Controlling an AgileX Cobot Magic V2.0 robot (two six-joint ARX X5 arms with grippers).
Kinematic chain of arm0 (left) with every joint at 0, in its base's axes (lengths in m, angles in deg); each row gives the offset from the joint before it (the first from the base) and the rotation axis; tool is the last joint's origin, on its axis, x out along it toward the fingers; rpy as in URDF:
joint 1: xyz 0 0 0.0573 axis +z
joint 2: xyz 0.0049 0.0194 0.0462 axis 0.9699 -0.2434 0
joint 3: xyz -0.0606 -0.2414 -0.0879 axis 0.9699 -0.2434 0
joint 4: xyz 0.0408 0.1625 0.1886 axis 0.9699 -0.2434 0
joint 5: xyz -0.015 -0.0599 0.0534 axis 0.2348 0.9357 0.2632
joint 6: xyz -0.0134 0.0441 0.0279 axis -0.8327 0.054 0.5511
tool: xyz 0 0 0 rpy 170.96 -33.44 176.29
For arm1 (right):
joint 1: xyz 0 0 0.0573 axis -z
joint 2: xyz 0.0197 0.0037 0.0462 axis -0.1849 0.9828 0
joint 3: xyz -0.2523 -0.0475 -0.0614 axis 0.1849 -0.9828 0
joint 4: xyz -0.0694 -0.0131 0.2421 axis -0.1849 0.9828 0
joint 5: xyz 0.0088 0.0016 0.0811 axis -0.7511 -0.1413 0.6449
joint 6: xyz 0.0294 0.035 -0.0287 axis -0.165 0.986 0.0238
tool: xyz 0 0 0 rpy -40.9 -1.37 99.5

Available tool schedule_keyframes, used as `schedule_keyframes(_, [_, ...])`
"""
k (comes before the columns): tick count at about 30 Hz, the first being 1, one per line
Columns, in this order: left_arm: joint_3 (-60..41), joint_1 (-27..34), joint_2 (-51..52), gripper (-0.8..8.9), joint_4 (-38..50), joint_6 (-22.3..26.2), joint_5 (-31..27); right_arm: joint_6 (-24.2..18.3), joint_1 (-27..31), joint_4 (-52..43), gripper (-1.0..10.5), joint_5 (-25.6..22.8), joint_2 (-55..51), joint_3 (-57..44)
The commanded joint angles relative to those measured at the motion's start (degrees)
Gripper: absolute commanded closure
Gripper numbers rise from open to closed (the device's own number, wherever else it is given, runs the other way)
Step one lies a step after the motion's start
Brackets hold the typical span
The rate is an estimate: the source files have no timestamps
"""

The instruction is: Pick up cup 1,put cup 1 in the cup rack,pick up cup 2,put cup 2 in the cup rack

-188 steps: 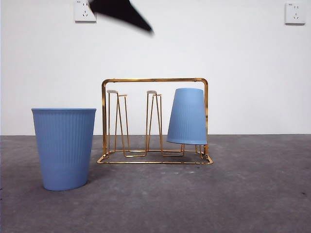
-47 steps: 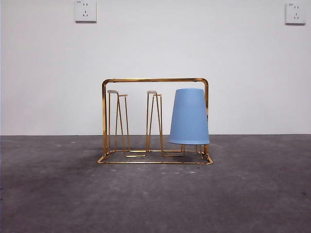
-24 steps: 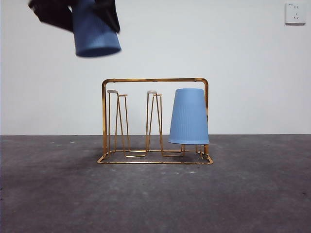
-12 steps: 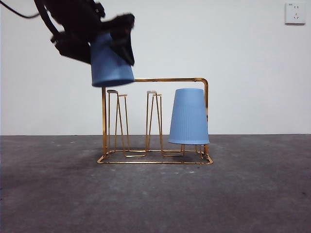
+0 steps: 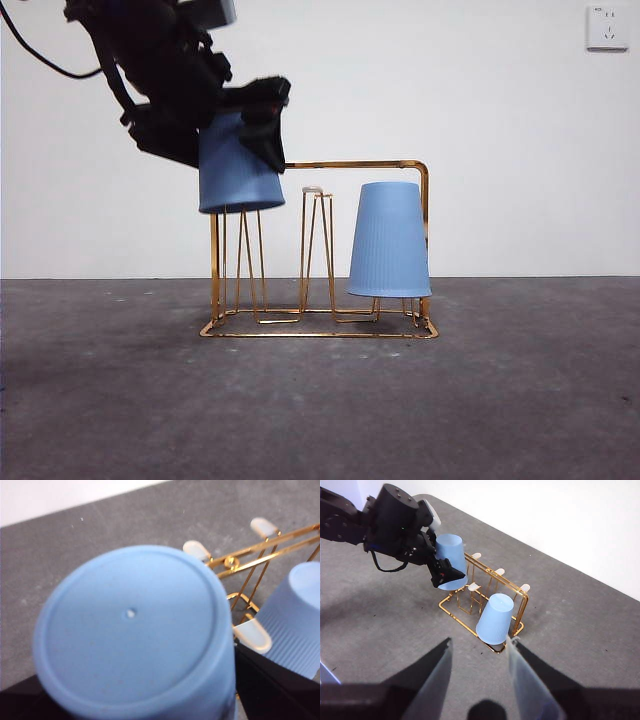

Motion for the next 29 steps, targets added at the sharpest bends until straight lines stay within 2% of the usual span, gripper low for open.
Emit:
schedule_keyframes(1, [-0.42,0.24,-1.46,8.20,1.09,-0.35,-0.20,0.63,0.00,0.31,7.6,-0.26,-0.13,-0.22])
schedule_keyframes(29, [-0.42,0.42,-10.12,8.19,-0.66,-0.61,-1.70,0.68,0.00,2.12,7.6,-0.26,-0.13,-0.22])
